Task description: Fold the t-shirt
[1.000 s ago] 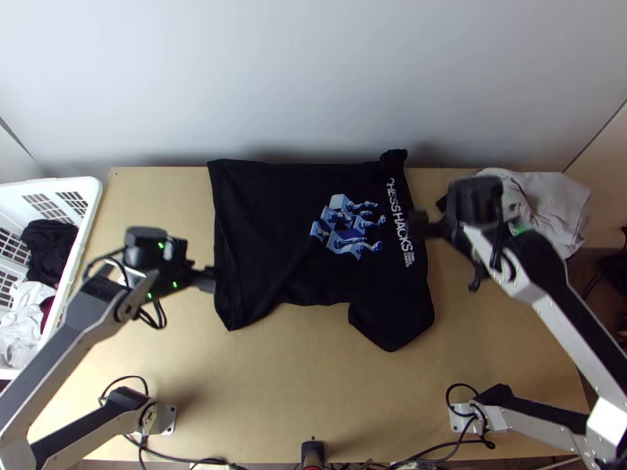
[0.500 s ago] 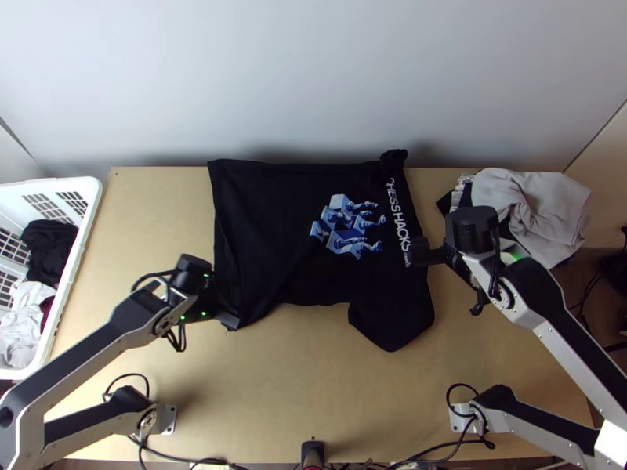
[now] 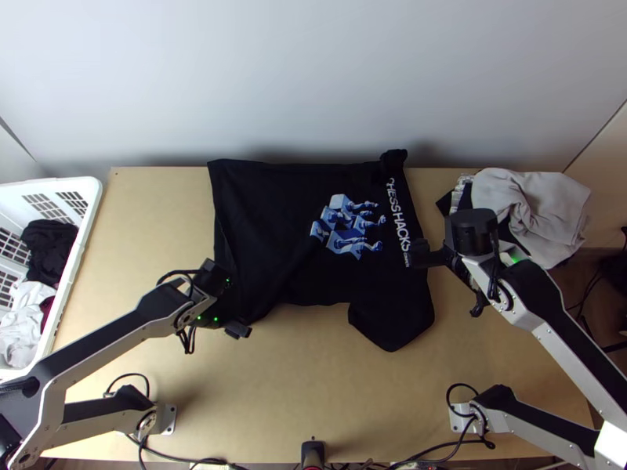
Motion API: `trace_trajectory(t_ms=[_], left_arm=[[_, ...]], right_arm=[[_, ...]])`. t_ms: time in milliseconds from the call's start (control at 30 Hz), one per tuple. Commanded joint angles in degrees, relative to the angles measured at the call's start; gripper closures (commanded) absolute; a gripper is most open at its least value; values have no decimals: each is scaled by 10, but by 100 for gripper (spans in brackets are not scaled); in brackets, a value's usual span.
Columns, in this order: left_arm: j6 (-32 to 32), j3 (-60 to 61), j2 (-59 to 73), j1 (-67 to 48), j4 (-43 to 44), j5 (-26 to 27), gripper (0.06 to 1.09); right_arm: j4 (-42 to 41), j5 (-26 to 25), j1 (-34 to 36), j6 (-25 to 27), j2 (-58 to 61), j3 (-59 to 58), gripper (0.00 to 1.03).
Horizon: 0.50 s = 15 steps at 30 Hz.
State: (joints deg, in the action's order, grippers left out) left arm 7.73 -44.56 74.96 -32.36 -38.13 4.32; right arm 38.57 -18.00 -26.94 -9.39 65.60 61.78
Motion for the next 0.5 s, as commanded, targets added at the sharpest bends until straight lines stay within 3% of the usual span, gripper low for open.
trace_trajectory(t_ms=[0, 67, 100, 467], left_arm=[[4, 6, 3, -1, 2, 0, 81], [4, 6, -6, -1, 14, 0, 102], [4, 5, -8, -1, 17, 0, 105], [-3, -26, -17, 71, 24, -3, 105]], right_arm=[[-1, 1, -21, 13, 0, -7, 4], [1, 4, -37, 17, 0, -17, 4], [5, 8, -45, 18, 0, -25, 4], [93, 64, -131, 15, -12, -102, 4]])
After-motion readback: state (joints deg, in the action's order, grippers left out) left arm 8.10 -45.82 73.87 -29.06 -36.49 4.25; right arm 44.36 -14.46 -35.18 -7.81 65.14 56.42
